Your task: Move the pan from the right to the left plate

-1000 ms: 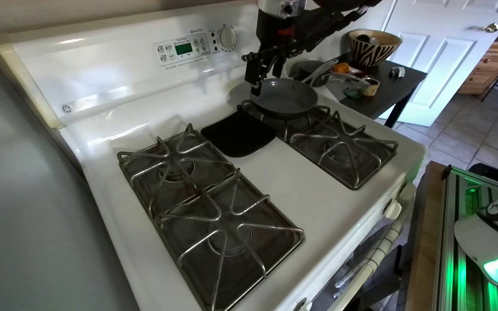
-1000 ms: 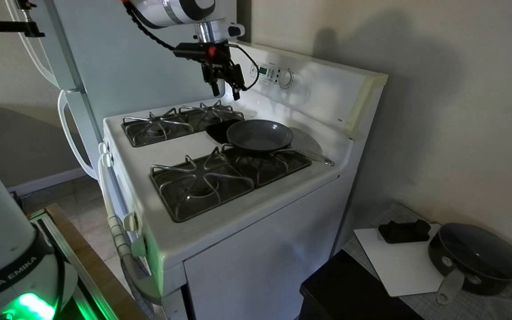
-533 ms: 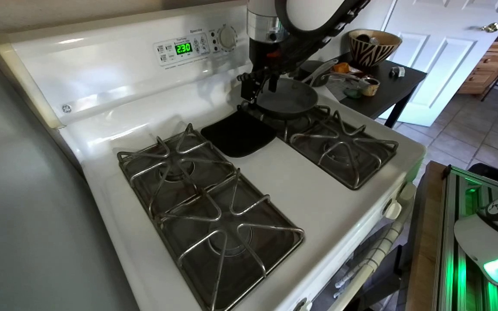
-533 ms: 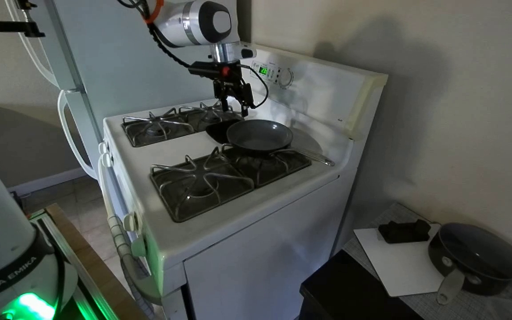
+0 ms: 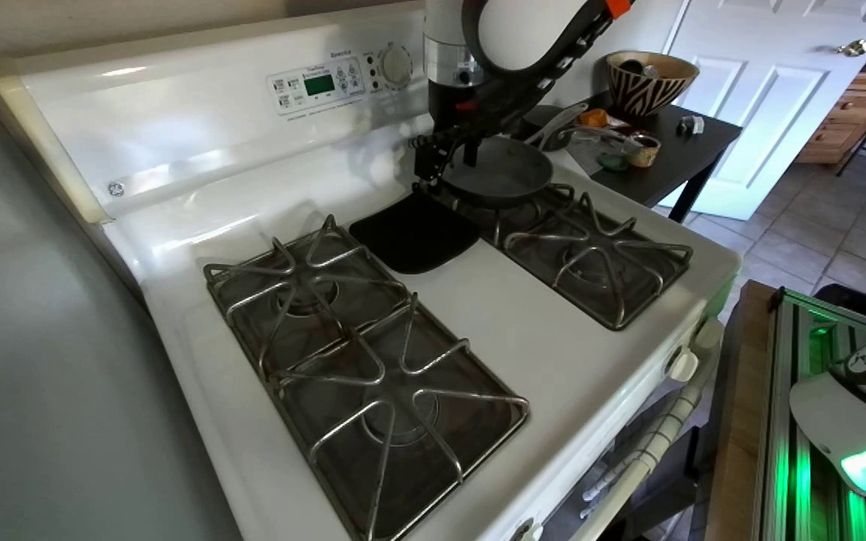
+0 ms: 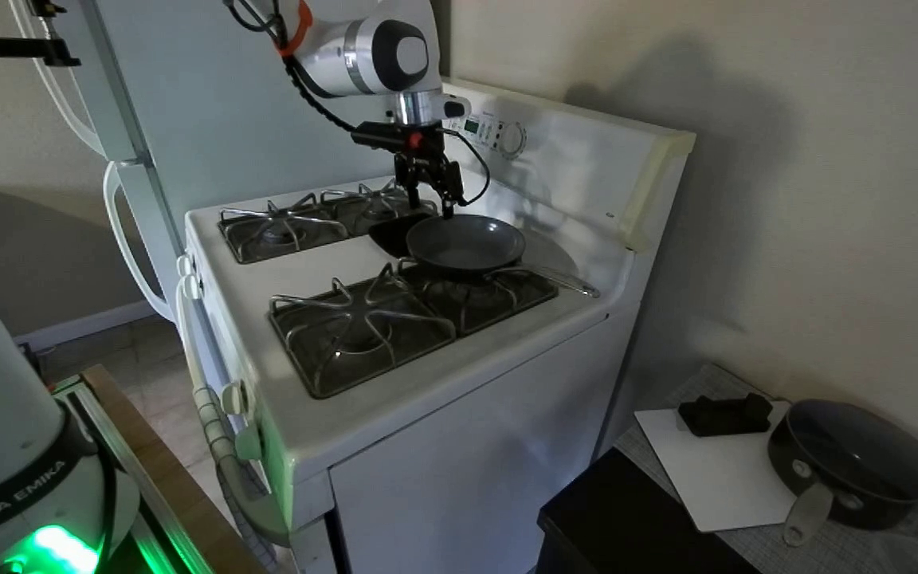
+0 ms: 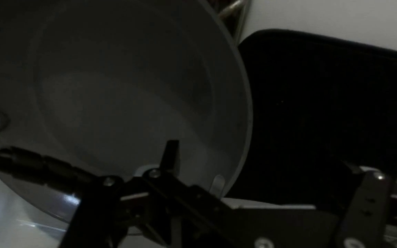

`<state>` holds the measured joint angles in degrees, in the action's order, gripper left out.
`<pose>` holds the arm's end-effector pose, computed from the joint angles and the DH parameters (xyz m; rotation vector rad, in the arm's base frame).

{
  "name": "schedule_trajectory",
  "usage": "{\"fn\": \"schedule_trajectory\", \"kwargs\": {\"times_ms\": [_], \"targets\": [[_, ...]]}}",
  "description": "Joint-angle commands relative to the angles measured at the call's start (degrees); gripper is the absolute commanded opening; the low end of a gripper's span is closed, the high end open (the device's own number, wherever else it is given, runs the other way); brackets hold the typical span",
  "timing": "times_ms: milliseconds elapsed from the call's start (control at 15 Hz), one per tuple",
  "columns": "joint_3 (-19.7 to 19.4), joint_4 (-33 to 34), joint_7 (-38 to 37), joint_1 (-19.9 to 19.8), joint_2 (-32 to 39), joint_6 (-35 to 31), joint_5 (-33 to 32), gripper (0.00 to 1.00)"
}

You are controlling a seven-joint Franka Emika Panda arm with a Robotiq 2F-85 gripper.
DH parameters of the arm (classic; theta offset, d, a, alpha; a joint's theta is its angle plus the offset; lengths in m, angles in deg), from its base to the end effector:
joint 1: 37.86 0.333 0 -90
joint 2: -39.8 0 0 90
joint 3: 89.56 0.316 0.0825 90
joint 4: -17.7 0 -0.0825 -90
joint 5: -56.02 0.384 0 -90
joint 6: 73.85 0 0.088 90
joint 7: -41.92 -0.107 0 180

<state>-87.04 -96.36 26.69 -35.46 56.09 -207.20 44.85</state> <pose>0.6057 0.0478 0.3255 3.0169 -0.0781 0.1142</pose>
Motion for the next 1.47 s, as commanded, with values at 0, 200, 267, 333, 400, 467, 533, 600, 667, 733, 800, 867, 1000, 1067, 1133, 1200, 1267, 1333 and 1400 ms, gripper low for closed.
{"fn": "schedule_trajectory", "kwargs": {"times_ms": [0,200,267,333,400,467,533,600,667,733,800,867,1000,1067,1133,1200,1267,1333,1400], "targets": [[-1.38,1.61,-1.84,1.25,2.57,-1.55,1.42,0.91],[-1.44,2.26,-2.25,1.38,3.62,-1.78,2.45,0.60],[-1.47,2.47,-2.40,1.47,3.90,-1.68,2.67,0.49],[-1.50,2.66,-2.55,1.55,4.19,-1.67,2.88,0.42],[-1.57,2.77,-2.73,1.64,4.44,-1.78,2.97,0.34],[-1.67,2.97,-2.84,1.74,4.67,-1.72,2.97,0.24],[-1.82,3.09,-2.93,1.82,4.85,-1.85,2.93,0.17],[-1.99,3.26,-2.98,1.88,4.98,-1.88,2.88,0.08],[-2.11,3.47,-3.05,1.90,5.15,-1.89,2.88,0.01],[-2.24,3.62,-3.18,1.92,5.23,-1.94,2.86,0.00],[-2.34,3.87,-3.36,1.96,5.26,-1.80,2.88,0.00],[-2.46,4.00,-3.95,2.07,5.33,-1.90,2.85,0.00],[-2.58,4.29,-4.28,2.23,5.37,-1.71,2.70,0.00],[-2.67,4.41,-4.66,2.33,5.34,-1.58,2.77,0.01],[-2.68,4.78,-4.85,2.42,5.37,-1.21,2.91,0.01],[-2.71,4.82,-5.18,2.58,5.19,-0.98,2.96,0.01],[-2.68,4.75,-5.63,2.72,5.01,-0.72,2.99,0.01],[-2.65,4.89,-5.89,2.86,5.05,-0.69,2.95,0.01],[-2.61,4.97,-6.27,3.05,5.03,-0.61,2.93,0.01]]}}
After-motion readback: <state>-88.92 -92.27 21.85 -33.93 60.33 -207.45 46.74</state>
